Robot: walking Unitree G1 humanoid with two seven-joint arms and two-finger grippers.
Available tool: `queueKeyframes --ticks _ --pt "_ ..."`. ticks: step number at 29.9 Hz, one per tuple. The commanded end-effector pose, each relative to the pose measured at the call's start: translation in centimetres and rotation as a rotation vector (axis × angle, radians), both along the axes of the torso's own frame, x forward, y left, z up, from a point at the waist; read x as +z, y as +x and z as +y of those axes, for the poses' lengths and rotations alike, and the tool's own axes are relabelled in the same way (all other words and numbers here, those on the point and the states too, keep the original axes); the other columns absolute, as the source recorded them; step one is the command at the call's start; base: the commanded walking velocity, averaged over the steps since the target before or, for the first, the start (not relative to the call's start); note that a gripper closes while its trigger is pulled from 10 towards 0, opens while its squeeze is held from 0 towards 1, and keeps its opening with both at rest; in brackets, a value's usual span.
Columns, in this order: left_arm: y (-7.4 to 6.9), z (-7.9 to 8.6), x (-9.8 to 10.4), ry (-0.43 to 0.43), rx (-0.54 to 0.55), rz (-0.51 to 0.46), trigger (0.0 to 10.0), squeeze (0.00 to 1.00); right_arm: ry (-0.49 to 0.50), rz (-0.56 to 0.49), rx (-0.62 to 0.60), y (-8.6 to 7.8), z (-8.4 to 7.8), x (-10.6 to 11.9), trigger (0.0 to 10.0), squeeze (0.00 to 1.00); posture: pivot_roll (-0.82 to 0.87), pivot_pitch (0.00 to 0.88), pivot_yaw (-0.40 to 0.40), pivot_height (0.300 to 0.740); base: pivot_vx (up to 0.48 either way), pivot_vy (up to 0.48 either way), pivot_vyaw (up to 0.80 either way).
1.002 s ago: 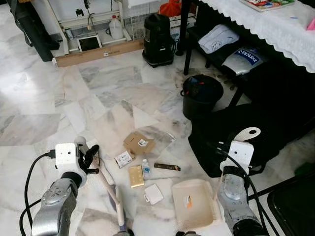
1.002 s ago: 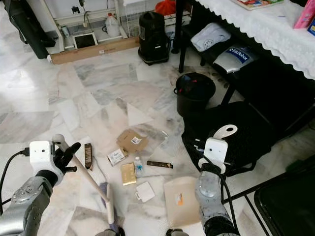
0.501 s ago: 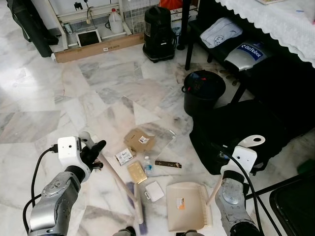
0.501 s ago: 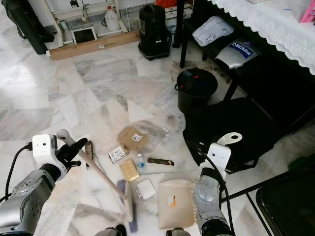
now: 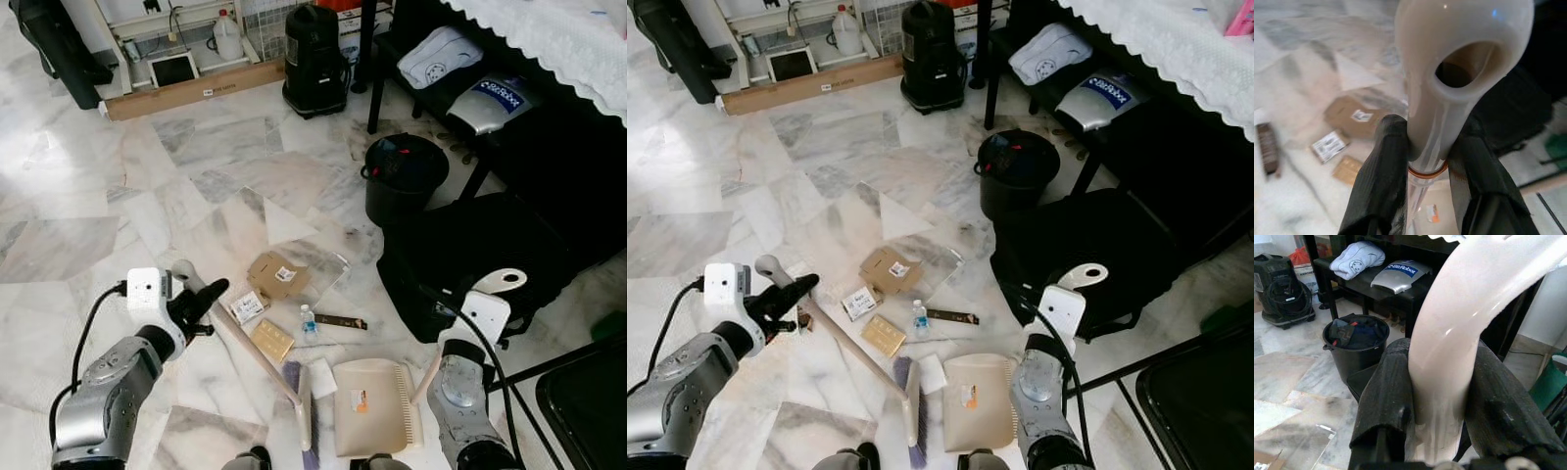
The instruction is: Sweep floor
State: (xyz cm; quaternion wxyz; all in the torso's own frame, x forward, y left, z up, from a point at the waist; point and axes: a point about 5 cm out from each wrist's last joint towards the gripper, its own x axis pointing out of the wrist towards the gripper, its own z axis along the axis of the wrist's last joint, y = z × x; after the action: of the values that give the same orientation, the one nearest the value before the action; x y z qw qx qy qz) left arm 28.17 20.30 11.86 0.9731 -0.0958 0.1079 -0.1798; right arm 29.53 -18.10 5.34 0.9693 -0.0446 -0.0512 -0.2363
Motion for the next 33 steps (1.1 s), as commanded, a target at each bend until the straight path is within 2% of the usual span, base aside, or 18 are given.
queueKeyframes --ticks 1,11,15,17,21,25,29,33 --pt "-0.2 -0.4 -0.5 -0.033 -0.089 0.047 10.0 0.00 0.003 0.042 0.001 -0.6 0.2 -1.0 10.0 0.00 0.09 0.243 0.041 0.740 0.000 0.000 0.00" --pt "-0.9 -0.5 0.2 -0.067 -0.206 0.036 10.0 0.00 0.018 0.051 0.016 -0.5 0.6 -1.1 10.0 0.00 0.10 0.234 0.045 0.740 0.000 0.000 0.00" --pt "-0.8 -0.5 0.5 -0.072 -0.211 0.021 10.0 0.00 0.025 0.048 0.025 -0.3 0.8 -1.0 10.0 0.00 0.10 0.230 0.044 0.740 0.000 0.000 0.00" --pt "-0.7 -0.5 0.5 -0.076 -0.210 0.018 10.0 0.00 0.027 0.046 0.027 -0.2 0.8 -0.9 10.0 0.00 0.09 0.225 0.043 0.740 0.000 0.000 0.00" --pt "0.0 -0.1 1.8 -0.073 -0.153 -0.061 10.0 0.00 0.060 0.039 0.045 0.2 0.8 -0.6 10.0 0.00 0.09 0.203 0.035 0.740 0.000 0.000 0.00" --pt "0.3 -0.5 2.9 -0.103 -0.115 -0.131 10.0 0.00 0.072 0.030 0.071 0.7 0.9 -0.3 10.0 0.00 0.09 0.184 0.026 0.740 0.000 0.000 0.00" --pt "0.3 -0.5 3.3 -0.071 -0.094 -0.175 10.0 0.00 0.075 0.011 0.084 1.0 0.9 0.2 10.0 0.00 0.08 0.166 0.015 0.740 0.000 0.000 0.00" --pt "0.3 -0.4 4.1 -0.076 -0.091 -0.208 10.0 0.00 0.083 0.004 0.095 1.1 0.8 0.3 10.0 0.00 0.08 0.143 0.007 0.740 0.000 0.000 0.00"
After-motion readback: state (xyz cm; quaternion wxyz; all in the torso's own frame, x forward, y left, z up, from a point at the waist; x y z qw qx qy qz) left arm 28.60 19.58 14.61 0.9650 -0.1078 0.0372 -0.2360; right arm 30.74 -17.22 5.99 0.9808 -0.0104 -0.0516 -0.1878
